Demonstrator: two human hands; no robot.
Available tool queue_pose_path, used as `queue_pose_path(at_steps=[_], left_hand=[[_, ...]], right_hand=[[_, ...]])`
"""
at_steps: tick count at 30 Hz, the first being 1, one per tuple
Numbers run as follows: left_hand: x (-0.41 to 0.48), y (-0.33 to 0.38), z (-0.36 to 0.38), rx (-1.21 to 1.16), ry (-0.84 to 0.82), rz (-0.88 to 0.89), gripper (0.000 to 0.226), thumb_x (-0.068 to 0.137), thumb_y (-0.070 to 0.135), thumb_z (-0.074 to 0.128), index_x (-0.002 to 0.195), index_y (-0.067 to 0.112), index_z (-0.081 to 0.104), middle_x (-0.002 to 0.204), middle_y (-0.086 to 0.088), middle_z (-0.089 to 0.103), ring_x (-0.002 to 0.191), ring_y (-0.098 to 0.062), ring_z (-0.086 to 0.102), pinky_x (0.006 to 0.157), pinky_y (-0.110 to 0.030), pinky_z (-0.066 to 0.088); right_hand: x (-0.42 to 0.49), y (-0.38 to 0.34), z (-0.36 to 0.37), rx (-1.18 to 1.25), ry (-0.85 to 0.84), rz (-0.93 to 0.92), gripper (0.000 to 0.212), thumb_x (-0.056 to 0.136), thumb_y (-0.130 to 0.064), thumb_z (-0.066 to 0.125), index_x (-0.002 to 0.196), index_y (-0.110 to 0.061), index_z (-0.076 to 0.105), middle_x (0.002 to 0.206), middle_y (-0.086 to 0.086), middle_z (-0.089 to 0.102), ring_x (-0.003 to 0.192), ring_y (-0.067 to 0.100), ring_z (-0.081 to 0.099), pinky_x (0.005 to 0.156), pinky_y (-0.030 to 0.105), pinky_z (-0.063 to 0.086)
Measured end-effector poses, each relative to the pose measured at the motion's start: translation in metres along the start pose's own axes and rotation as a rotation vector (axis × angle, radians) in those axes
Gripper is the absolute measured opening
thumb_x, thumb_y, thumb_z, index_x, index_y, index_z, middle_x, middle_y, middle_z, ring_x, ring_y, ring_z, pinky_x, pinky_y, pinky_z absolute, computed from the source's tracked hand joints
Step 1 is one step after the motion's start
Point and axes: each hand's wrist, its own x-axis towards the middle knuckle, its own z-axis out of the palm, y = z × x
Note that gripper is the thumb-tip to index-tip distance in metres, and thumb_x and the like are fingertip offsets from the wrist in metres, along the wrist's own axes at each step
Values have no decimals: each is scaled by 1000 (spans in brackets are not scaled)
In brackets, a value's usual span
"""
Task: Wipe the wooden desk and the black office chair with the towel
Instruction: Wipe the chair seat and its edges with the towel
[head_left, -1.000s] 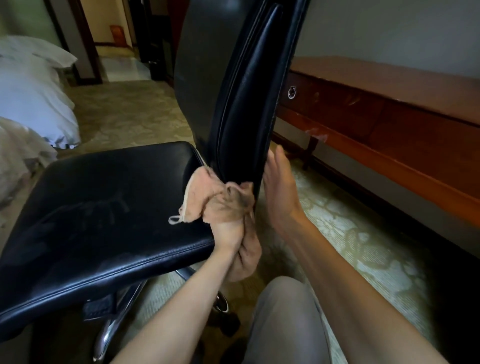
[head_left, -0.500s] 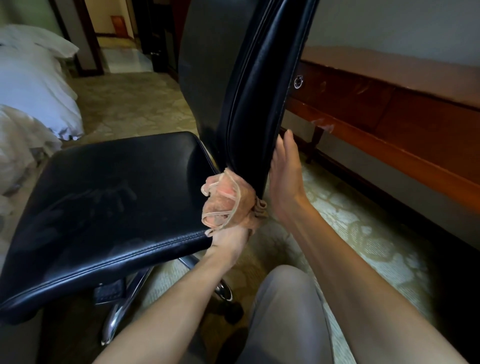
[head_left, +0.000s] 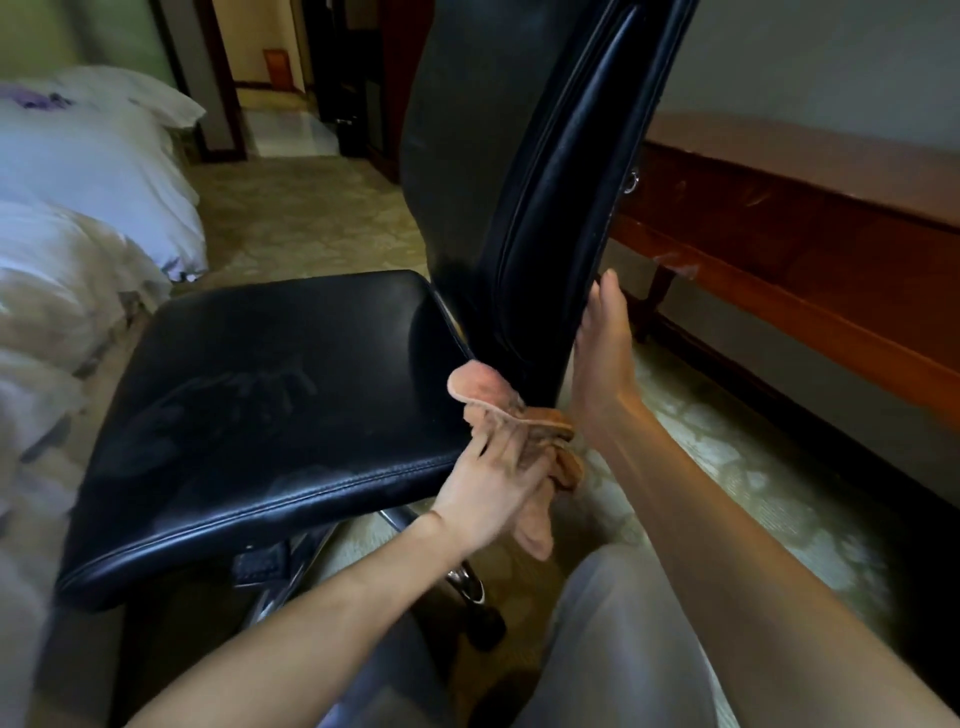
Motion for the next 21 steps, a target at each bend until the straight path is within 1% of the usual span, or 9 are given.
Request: queue_pose_path(at_steps=[2, 4, 6, 7, 9, 13, 16, 18, 21], left_hand=[[3, 0, -27, -94, -86, -84, 50, 87, 33, 57, 134, 17, 56, 121, -16, 68, 112, -39, 62, 102, -49, 45], [1, 2, -59, -200, -65, -237, 55, 75, 33, 61, 128, 19, 57, 97, -9, 72, 92, -37, 65, 83, -39, 51], [-11, -6, -89, -331, -8, -407, 63, 67, 27, 64, 129, 21, 54, 84, -8, 71, 79, -38, 67, 69, -35, 51], [-21, -15, -104, -352, 13, -458, 66, 69, 26, 63, 134, 24, 51, 87, -8, 73, 80, -39, 68, 68, -37, 52], [-47, -41, -127, -363, 12, -612, 65, 72, 28, 57, 136, 31, 50, 95, -9, 75, 89, -42, 69, 69, -40, 51], [-77, -105, -151, -375, 222, -848, 49, 85, 32, 52, 134, 37, 50, 111, -3, 73, 101, -38, 67, 71, -39, 46], [-72, -148, -133, -322, 329, -854, 53, 89, 23, 57, 140, 36, 50, 131, 0, 64, 120, -28, 59, 89, -43, 50], [-62, -163, -109, -300, 100, -770, 63, 88, 23, 54, 149, 35, 44, 144, -6, 52, 132, -32, 50, 101, -50, 48], [-59, -173, -88, -178, -412, -646, 71, 94, 36, 58, 159, 36, 30, 160, -12, 36, 141, -37, 44, 109, -47, 43]], right_hand=[[-4, 4, 10, -34, 133, 4, 57, 104, -57, 42, 152, -27, 48, 137, -14, 60, 120, 1, 59, 105, 27, 44], [-10, 8, 26, -195, 308, -35, 54, 106, -48, 41, 155, -25, 41, 141, -10, 54, 122, 7, 51, 104, 30, 38], [-13, 14, 43, -285, 375, -94, 63, 107, -46, 37, 162, -21, 23, 161, 1, 38, 142, 18, 40, 112, 34, 32], [-13, 16, 49, -312, 377, -109, 71, 105, -49, 36, 164, -17, 12, 169, 6, 23, 153, 22, 26, 121, 39, 26], [-7, 20, 58, -368, 374, -107, 85, 100, -54, 34, 164, -12, -2, 173, 11, 1, 159, 26, 5, 128, 48, 12], [9, 24, 51, -464, 349, -40, 89, 102, -55, 36, 163, -10, -10, 172, 12, -8, 160, 27, -4, 129, 51, 7], [23, 20, 46, -563, 318, -59, 93, 105, -45, 48, 160, -2, -14, 171, 17, -11, 159, 31, -6, 129, 48, 5], [34, 17, 38, -621, 302, -32, 95, 105, -42, 50, 160, -1, -15, 171, 18, -12, 159, 31, -9, 129, 43, 0], [50, 13, 29, -650, 305, 78, 91, 106, -45, 45, 161, -2, -13, 170, 18, -14, 158, 32, -10, 128, 43, -1]])
